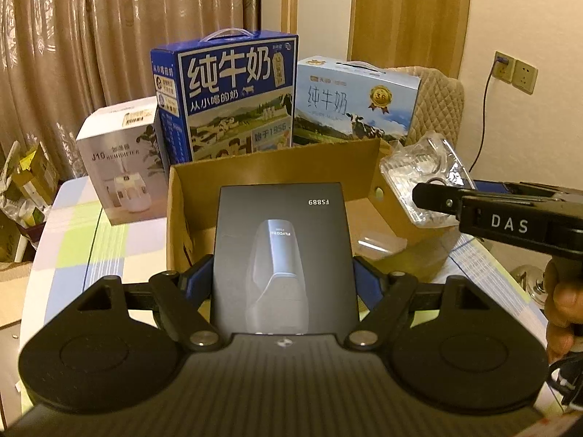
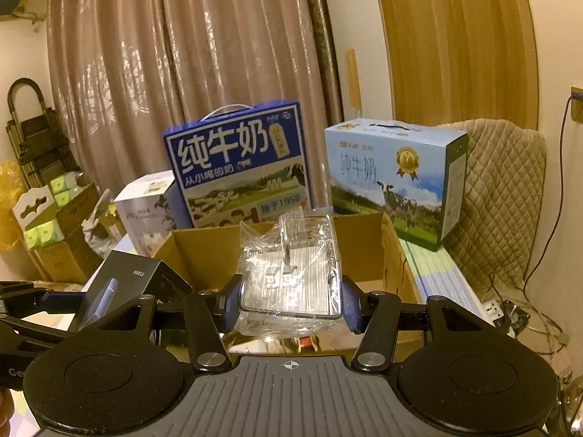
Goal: Organize objects
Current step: 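Lift both held items and carry them over the cardboard box, then open the left gripper to drop the FLYCO box while the right releases the plastic item inside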
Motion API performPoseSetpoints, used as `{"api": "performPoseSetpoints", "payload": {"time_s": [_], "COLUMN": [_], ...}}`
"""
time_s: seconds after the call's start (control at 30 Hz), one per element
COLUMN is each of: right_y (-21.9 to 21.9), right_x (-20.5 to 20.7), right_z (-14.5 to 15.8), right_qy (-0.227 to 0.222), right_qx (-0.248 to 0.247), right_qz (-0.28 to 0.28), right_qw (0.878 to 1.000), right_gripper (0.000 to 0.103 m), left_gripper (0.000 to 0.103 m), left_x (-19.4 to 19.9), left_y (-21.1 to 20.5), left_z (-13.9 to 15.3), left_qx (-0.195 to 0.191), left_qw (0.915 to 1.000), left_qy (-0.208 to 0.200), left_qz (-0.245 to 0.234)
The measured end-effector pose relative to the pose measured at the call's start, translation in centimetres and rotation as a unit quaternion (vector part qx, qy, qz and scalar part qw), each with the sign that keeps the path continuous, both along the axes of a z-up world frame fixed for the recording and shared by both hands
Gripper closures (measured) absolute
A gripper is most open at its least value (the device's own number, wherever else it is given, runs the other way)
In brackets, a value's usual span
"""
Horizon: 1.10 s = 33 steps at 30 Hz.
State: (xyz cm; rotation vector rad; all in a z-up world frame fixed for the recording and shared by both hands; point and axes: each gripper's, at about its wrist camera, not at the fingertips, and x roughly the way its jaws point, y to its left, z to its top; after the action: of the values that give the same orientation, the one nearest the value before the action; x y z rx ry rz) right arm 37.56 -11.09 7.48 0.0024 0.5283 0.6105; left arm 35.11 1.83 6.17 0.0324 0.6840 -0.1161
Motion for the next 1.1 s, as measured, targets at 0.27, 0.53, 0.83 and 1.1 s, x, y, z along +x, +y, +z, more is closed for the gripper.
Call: {"api": "performPoseSetpoints", "payload": {"time_s": [0.27, 0.53, 0.83, 1.1], "right_y": [0.9, 1.1, 0.8, 0.4], "right_x": [1.3, 2.5, 3.7, 4.4], "right_z": [-0.4, -0.8, -1.2, -1.9], "right_qy": [0.004, 0.012, 0.020, 0.028], "right_qx": [0.001, 0.004, 0.010, 0.010], "right_qz": [0.003, -0.005, -0.017, -0.023], "right_qw": [1.000, 1.000, 1.000, 0.999], "right_gripper": [0.052, 0.052, 0.052, 0.052], "left_gripper": [0.027, 0.027, 0.027, 0.027], "left_x": [2.2, 3.8, 5.3, 6.6], "left_y": [-0.6, -0.6, -0.4, -0.1], "left_z": [0.2, 0.2, 0.2, 0.5], "left_qx": [0.000, -0.002, -0.010, -0.019], "left_qw": [1.0000, 1.0000, 0.9999, 0.9995], "left_qy": [-0.001, -0.003, -0.009, -0.018], "left_qz": [-0.004, -0.001, 0.009, 0.018]}}
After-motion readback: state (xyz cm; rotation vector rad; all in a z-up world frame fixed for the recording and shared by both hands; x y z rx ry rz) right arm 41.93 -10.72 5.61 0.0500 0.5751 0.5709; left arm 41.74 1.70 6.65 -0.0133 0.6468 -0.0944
